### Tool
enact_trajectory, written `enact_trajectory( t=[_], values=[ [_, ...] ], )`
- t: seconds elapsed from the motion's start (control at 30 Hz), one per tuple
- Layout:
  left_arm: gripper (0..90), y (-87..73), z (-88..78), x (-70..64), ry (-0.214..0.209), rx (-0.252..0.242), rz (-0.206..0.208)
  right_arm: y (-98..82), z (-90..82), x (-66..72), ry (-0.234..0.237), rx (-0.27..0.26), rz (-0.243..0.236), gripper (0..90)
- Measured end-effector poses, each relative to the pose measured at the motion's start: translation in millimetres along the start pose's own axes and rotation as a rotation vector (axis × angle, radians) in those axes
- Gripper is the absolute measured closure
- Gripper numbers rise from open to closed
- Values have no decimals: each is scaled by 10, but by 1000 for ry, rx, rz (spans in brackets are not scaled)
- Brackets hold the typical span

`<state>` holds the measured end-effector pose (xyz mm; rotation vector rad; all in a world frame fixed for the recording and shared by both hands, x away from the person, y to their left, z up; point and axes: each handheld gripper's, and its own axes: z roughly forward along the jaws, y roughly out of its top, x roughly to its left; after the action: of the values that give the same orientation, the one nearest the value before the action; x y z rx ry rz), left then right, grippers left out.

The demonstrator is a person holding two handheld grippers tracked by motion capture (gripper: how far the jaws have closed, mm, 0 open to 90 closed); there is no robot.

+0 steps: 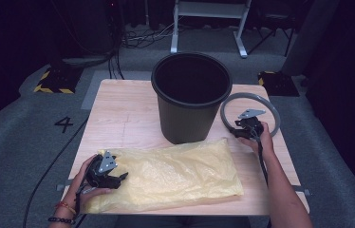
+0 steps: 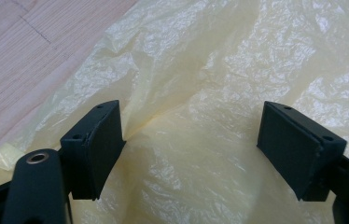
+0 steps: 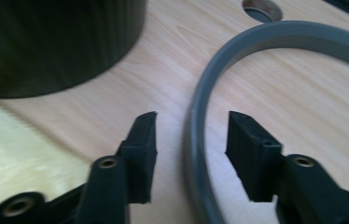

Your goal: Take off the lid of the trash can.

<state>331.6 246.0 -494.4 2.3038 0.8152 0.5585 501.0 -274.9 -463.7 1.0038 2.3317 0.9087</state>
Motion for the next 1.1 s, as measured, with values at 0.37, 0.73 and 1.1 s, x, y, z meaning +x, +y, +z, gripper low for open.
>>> enact_trajectory(
  t=[0.37, 0.73, 1.1],
  values=[
    [216, 183, -180, -79, 2, -60, 14, -384, -509, 271, 93, -46, 86, 353],
    [219, 528, -43, -408, -140, -54, 101, -702, -651, 767, 181, 28, 40, 299],
    [212, 715, 386, -626, -256, 13, 129, -836, -598, 933, 181, 32, 29, 280]
  ],
)
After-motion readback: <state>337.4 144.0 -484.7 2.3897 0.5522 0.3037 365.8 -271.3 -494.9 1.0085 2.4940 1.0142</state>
